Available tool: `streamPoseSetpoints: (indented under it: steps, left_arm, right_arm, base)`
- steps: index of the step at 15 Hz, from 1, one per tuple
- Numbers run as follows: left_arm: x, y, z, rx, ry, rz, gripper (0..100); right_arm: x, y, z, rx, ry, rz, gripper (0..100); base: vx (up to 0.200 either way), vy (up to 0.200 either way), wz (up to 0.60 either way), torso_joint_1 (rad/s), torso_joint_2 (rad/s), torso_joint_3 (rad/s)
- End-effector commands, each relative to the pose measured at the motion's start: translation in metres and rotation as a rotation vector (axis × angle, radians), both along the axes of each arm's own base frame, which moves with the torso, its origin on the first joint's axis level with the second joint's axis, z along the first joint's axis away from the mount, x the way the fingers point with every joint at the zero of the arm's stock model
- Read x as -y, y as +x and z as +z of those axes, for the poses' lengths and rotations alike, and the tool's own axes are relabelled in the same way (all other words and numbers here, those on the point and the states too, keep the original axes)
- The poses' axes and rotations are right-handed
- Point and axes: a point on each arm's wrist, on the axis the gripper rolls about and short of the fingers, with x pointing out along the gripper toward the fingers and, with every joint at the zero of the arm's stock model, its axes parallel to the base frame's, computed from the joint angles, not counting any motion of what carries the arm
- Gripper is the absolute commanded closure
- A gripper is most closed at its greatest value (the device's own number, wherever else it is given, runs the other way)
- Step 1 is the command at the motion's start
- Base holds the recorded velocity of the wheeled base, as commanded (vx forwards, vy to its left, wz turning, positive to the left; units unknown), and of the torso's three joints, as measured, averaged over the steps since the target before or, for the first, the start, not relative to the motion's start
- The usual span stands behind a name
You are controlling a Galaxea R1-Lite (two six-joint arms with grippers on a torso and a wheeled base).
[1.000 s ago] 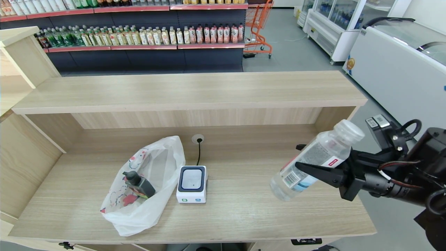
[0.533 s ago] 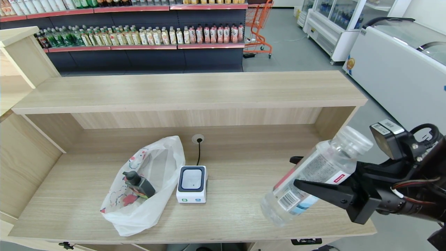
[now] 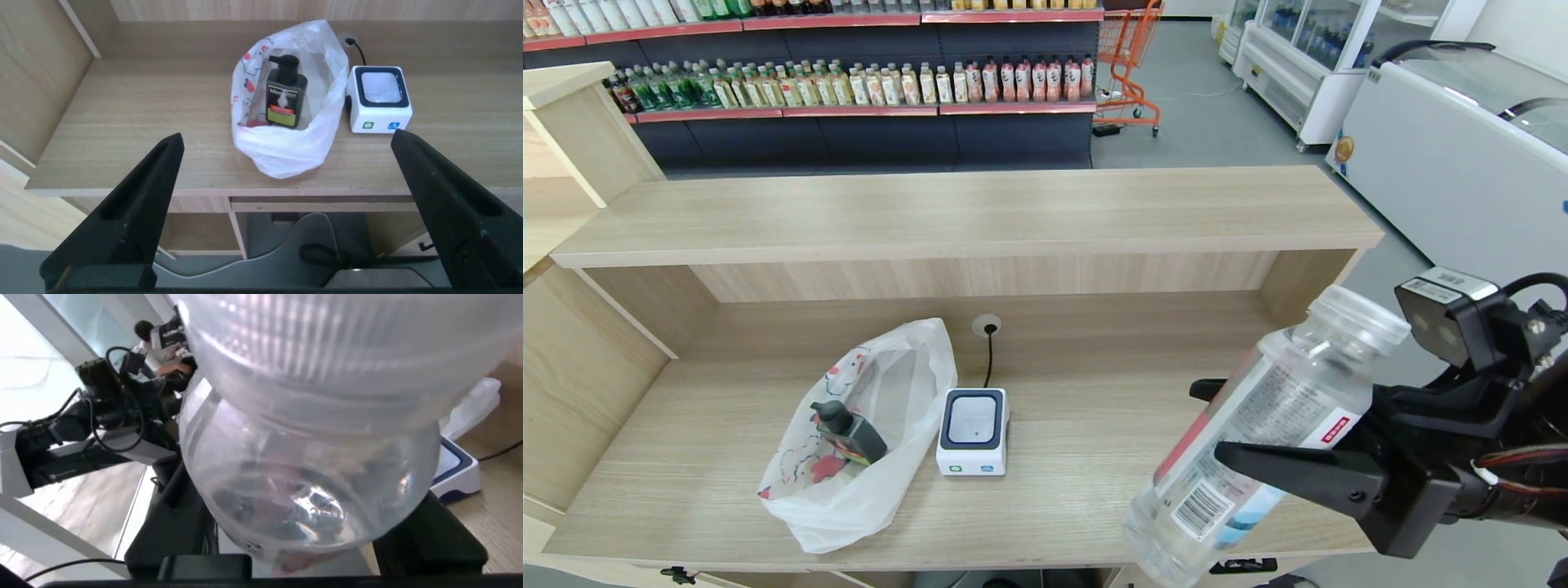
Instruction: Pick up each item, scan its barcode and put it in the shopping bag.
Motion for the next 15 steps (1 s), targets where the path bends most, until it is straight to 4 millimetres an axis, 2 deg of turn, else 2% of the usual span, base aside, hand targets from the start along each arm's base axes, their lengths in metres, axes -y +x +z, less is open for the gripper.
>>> streamPoseSetpoints:
  steps: [1, 15]
  left_arm:
    - [0.0, 0.0001, 0.0001, -0.001, 0.0, 0.0, 0]
    - [0.0, 0.0001, 0.0001, -0.001, 0.0, 0.0, 0]
  right_arm:
    - [-0.0004, -0.0036, 0.0034, 0.001, 0.008, 0.011, 100]
    - [0.0015, -0.0078, 0.0034, -0.112, 0.02, 0.038, 100]
  base:
    - [0.0, 0.0, 0.0, 0.0, 0.0, 0.0]
    - [0.0, 0.0, 0.0, 0.0, 0.0, 0.0]
